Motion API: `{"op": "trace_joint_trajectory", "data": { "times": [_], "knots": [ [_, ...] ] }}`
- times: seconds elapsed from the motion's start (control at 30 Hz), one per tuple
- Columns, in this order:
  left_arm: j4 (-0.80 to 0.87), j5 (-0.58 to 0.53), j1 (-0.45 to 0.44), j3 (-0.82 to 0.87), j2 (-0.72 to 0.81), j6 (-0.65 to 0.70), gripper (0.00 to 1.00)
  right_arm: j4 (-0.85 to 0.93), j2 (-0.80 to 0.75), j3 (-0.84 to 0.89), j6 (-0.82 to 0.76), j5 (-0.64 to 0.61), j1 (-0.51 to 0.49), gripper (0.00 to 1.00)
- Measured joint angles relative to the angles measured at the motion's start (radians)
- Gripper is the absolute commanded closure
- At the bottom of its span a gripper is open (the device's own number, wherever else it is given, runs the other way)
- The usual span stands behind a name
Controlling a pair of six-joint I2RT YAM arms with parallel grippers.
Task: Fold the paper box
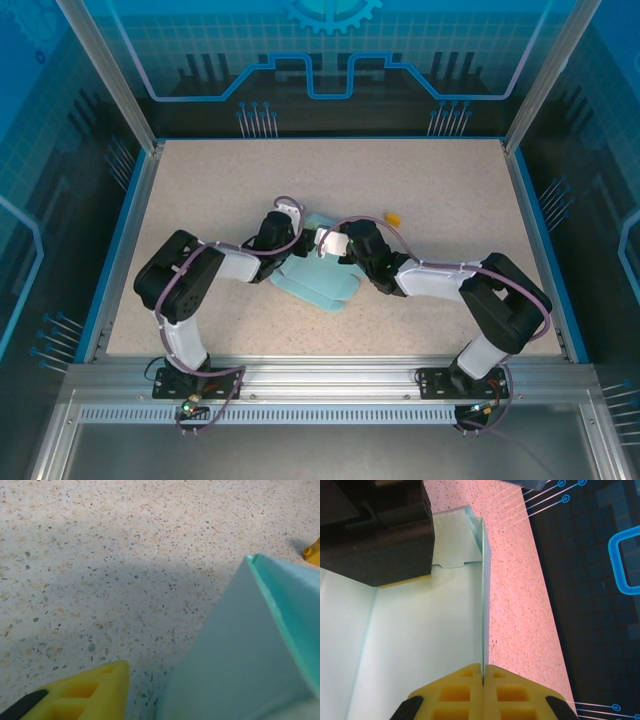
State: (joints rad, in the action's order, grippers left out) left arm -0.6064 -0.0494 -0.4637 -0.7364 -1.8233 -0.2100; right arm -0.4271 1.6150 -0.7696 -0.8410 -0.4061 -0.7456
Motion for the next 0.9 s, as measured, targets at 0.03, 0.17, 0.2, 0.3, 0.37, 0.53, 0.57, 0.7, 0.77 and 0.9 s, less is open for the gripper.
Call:
{"op": "trace_joint_trajectory", "data": {
  "times": [0.03, 0.17, 0.2, 0.3, 0.37, 0.53, 0.57, 0.7, 0.77, 0.9],
  "knots": [
    [-0.006, 0.007, 0.003, 0.007, 0.003, 0.002, 0.54, 0.002, -0.001, 0.000, 0.000, 0.003, 0.000, 1.00],
    [-0.023, 0.032, 0.014, 0.027, 0.011, 0.009, 0.49, 0.009, -0.001, 0.000, 0.004, 0.006, 0.000, 1.00],
    [-0.024, 0.038, 0.017, 0.030, 0.014, 0.010, 0.48, 0.009, -0.002, 0.000, 0.004, 0.006, 0.000, 1.00],
    [-0.028, 0.050, 0.025, 0.037, 0.022, 0.010, 0.45, 0.013, -0.003, 0.000, 0.004, 0.006, 0.000, 1.00],
    [-0.028, 0.058, 0.030, 0.039, 0.026, 0.011, 0.43, 0.016, -0.005, 0.000, 0.004, 0.006, 0.000, 1.00],
    [-0.027, 0.071, 0.040, 0.039, 0.032, 0.025, 0.39, 0.016, -0.005, 0.000, 0.008, 0.006, 0.000, 1.00],
    [-0.027, 0.072, 0.041, 0.039, 0.032, 0.026, 0.38, 0.017, -0.005, 0.000, 0.008, 0.006, 0.000, 1.00],
    [-0.027, 0.073, 0.043, 0.038, 0.032, 0.027, 0.36, 0.019, -0.005, 0.000, 0.011, 0.006, 0.000, 1.00],
    [-0.027, 0.072, 0.043, 0.037, 0.032, 0.028, 0.34, 0.019, -0.005, 0.000, 0.012, 0.006, 0.000, 1.00],
    [-0.024, 0.073, 0.044, 0.019, 0.032, 0.029, 0.32, 0.024, -0.006, 0.000, 0.015, 0.004, 0.000, 1.00]
  ]
}}
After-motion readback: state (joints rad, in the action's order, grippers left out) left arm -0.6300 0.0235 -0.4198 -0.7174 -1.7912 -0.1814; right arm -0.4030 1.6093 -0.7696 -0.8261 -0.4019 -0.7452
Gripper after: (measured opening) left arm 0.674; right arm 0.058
